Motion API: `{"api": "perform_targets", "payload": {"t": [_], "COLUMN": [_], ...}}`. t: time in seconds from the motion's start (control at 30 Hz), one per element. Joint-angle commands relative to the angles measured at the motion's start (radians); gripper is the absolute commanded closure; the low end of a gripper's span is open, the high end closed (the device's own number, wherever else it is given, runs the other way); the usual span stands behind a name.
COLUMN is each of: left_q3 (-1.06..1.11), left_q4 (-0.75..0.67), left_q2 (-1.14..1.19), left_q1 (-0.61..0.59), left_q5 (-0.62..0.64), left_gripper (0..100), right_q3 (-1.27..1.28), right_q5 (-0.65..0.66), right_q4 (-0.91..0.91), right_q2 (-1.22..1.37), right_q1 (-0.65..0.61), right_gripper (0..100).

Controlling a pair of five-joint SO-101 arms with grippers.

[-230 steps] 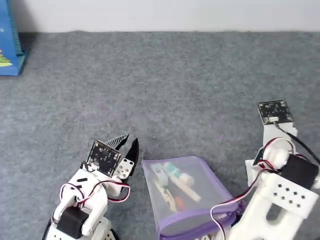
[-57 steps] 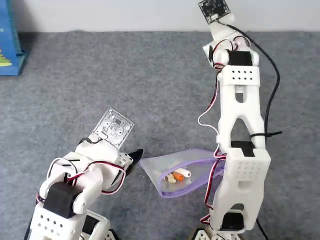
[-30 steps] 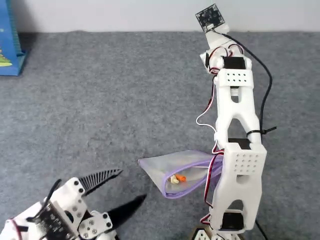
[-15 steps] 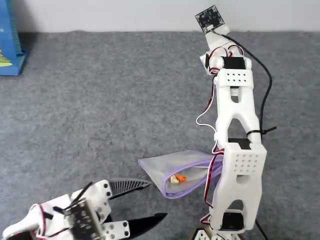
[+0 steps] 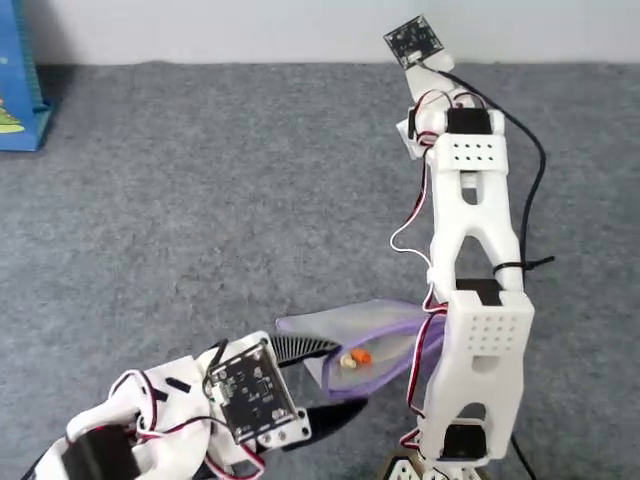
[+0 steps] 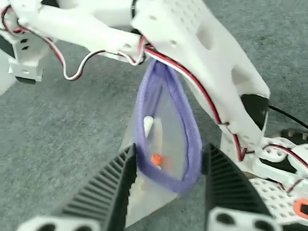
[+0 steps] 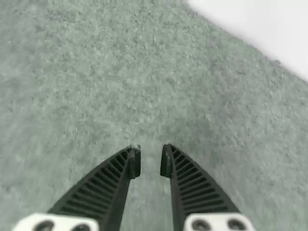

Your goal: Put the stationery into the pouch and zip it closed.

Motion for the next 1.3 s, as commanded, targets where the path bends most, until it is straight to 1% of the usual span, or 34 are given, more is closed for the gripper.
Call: {"api": "perform_targets", "payload": {"t": [0.0,0.07,0.17,0.3,0.37,0.5,0.57,0.7,0.83,0.97,1.13,1.27], "left_q3": [0.079,0.14,0.2,0.206,0.205,0.213,0.214,0.22,0.249,0.272,0.282,0.288], "left_q4": [-0.104,-0.16,-0.201,-0.206,-0.227,-0.293,-0.305,-0.31,-0.334,-0.353,-0.354,-0.354], "left_q2": [0.002,-0.008,-0.011,-0.011,-0.011,-0.003,-0.003,-0.003,-0.005,-0.003,-0.006,-0.009], "left_q1": [-0.064,-0.075,-0.075,-0.086,-0.133,-0.285,-0.341,-0.37,-0.371,-0.373,-0.374,-0.374], "left_q5": [-0.002,-0.002,-0.002,-0.002,-0.002,0.005,0.005,0.005,0.005,0.005,0.002,0.002], "left_gripper": [92,98,98,98,98,98,98,98,98,98,98,98], "right_q3": [-0.055,-0.055,-0.055,-0.055,-0.055,-0.055,-0.055,-0.055,0.051,0.207,0.422,0.578], "right_q5": [-0.009,-0.009,-0.009,-0.009,-0.009,-0.009,-0.009,-0.009,-0.003,-0.002,0.028,0.026], "right_q4": [0.071,0.111,0.166,0.248,0.308,0.466,0.547,0.702,0.708,0.71,0.71,0.708], "right_q2": [-0.122,-0.162,-0.226,-0.344,-0.414,-0.549,-0.607,-0.705,-0.809,-0.909,-1.067,-1.193], "right_q1": [-0.01,-0.016,-0.019,-0.018,-0.015,-0.018,-0.018,-0.012,0.039,0.048,0.041,0.025], "right_gripper": [90.9,90.9,90.9,90.9,90.9,90.9,90.9,90.8,89.3,78.3,79.0,78.9]}}
